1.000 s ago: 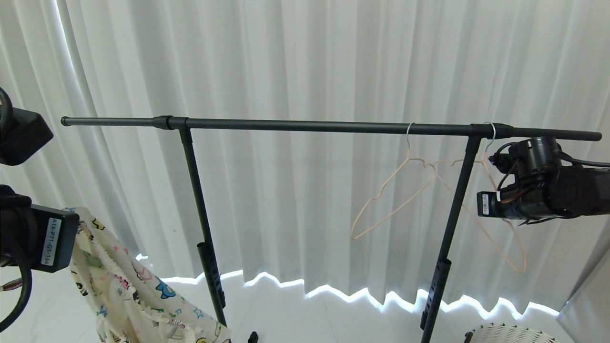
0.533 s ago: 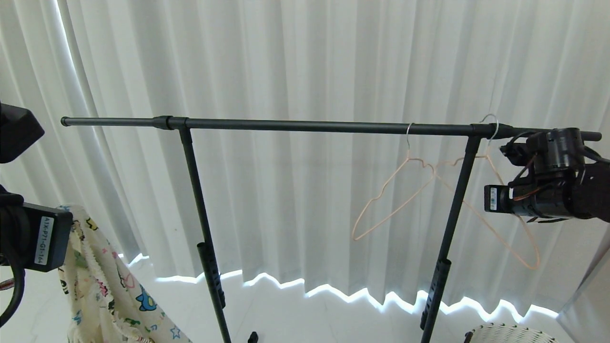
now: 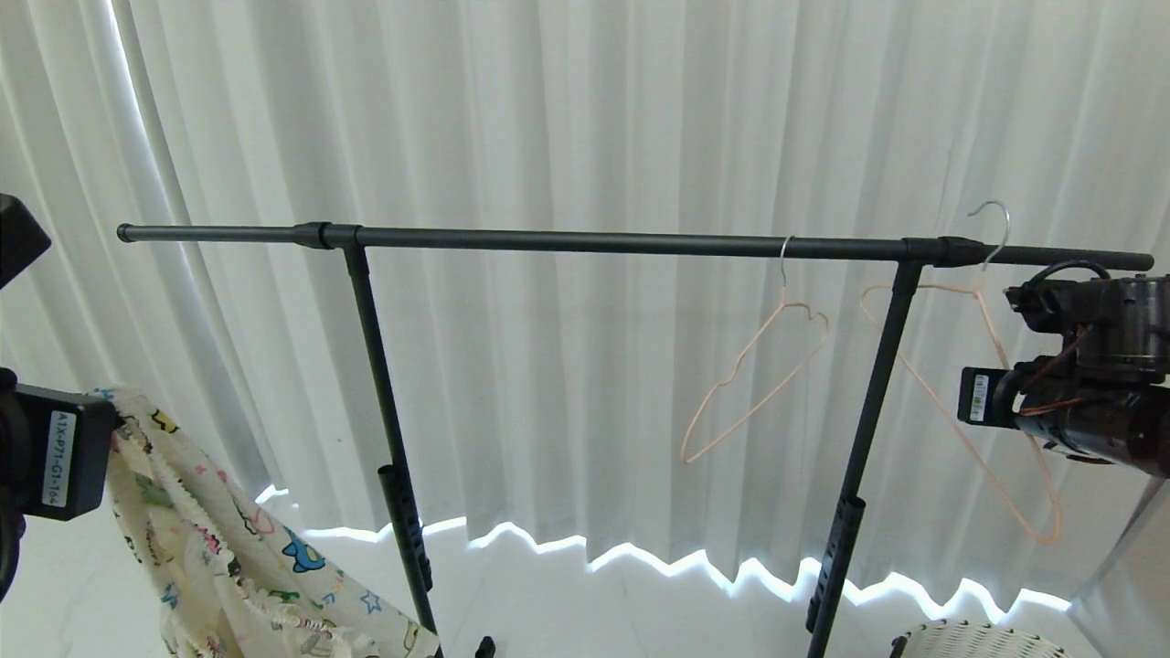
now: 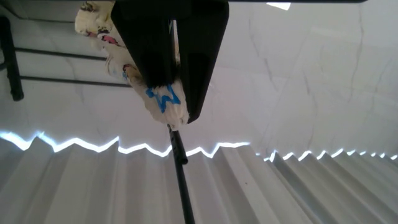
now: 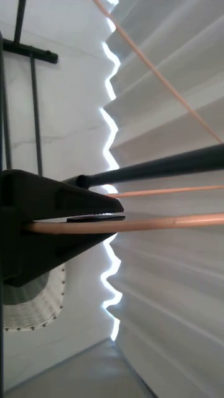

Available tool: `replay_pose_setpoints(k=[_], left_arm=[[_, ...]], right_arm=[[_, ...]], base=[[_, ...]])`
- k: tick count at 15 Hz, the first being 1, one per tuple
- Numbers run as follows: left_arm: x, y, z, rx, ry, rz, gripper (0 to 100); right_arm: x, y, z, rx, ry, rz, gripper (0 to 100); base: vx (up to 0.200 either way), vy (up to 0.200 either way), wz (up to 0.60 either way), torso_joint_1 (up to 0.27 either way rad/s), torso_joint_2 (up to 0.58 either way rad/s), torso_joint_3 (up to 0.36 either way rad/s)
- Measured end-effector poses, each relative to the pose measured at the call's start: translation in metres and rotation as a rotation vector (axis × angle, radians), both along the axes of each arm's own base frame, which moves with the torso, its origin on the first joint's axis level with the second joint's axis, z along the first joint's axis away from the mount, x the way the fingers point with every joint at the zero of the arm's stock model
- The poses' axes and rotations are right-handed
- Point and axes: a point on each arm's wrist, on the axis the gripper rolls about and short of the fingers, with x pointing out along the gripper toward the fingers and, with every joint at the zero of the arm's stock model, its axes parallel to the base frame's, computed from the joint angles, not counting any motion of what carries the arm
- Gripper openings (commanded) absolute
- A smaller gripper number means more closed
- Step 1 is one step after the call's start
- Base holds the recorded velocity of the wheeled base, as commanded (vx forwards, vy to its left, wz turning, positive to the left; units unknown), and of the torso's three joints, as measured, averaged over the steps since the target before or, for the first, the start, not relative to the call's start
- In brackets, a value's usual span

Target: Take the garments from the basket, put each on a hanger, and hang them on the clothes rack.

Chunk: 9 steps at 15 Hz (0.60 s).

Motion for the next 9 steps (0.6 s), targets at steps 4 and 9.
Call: replay_pose_setpoints(k=[4,9], left_arm=[[0.002,0.0,-0.002,0.009,-0.01,0.016,0],[0.006,-0.002,-0.012,0.001,-0.034,0.017,0]], right_arm=[[-0.036,-0.006,-0.01,-0.046,0.039,0.013,0],[-0.074,-0.013,-0.013,-0.112,0.04,0.048,0]], base=[[-0.2,0.0,0.0,0.006,0.01,0.001],[-0.2,0.0,0.0,-0.003,0.0,0.005]])
